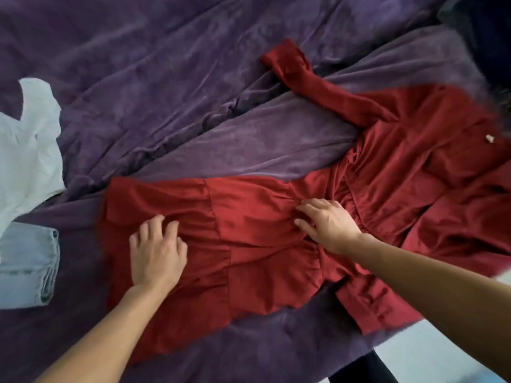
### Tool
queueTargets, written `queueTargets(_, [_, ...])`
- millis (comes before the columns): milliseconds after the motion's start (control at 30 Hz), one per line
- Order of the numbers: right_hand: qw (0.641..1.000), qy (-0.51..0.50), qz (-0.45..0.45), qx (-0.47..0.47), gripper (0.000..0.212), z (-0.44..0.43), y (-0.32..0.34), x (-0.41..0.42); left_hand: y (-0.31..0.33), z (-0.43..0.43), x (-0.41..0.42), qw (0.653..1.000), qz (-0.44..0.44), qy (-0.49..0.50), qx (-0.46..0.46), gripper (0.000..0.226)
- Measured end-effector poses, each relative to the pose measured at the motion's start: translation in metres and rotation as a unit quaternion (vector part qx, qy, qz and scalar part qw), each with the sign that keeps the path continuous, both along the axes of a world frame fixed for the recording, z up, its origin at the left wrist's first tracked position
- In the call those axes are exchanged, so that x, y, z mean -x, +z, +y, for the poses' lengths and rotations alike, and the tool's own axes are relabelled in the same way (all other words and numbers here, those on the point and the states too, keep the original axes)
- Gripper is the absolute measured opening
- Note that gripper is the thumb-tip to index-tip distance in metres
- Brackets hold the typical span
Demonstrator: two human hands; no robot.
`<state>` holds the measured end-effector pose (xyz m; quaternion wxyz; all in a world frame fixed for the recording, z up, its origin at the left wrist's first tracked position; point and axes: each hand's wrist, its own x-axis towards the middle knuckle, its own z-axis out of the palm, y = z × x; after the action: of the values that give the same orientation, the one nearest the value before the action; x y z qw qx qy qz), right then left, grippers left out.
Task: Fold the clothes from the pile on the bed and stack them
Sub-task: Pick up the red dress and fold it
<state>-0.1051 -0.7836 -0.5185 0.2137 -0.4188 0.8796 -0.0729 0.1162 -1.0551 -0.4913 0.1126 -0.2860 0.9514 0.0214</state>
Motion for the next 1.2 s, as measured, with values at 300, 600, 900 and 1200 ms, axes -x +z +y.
queueTargets(300, [0.959, -0.225, 0.119, 0.128, 0.025, 0.026, 0.036, 0.239, 0.007, 0.068, 0.193, 0.98, 0.173, 0.008, -0.096, 0.028])
queueTargets(600, [0.996, -0.06, 0.025, -0.062, 0.04, 0.075, 0.013, 0.388, -0.032, 0.074, 0.448, 0.984, -0.007, -0.178, 0.029, 0.074])
queueTargets(900, [0.978, -0.168, 0.125, -0.003, 0.027, 0.134, 0.01, 0.413, 0.013, 0.035, 0.396, 0.976, -0.019, -0.196, 0.092, 0.046])
queueTargets(1200, [0.967, -0.137, 0.156, 0.145, 0.013, 0.154, 0.022, 0.361, 0.045, 0.048, 0.286, 0.969, 0.033, -0.237, 0.064, 0.036])
